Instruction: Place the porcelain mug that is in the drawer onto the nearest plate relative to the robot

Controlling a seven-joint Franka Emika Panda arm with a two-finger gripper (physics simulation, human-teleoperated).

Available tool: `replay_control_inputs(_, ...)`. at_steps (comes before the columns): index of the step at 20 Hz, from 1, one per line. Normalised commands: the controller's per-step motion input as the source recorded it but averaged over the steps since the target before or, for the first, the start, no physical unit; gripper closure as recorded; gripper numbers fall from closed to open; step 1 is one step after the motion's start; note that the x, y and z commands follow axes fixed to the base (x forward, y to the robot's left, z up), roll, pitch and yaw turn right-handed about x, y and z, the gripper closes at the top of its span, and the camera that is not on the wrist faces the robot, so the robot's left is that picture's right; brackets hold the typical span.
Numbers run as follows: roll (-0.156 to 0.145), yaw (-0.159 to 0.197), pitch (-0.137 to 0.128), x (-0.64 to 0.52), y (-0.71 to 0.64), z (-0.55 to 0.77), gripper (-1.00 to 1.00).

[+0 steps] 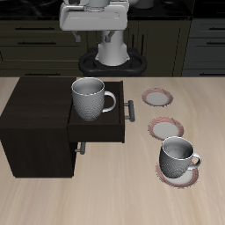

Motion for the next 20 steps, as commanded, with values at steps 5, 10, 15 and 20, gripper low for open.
replay_control_inputs(5, -0.018, 0.078, -0.003, 0.24, -0.07, 0.02, -1.00)
replay_control_inputs(10, 0.003, 0.048, -0.015, 0.36, -0.16, 0.06, -1.00)
replay_control_inputs(15, 0.001, -0.031, -0.015, 0.29, -0.10, 0.05, -1.00)
replay_control_inputs(20, 0.001, 0.010, 0.022, 0.26, -0.02, -0.20, -1.00)
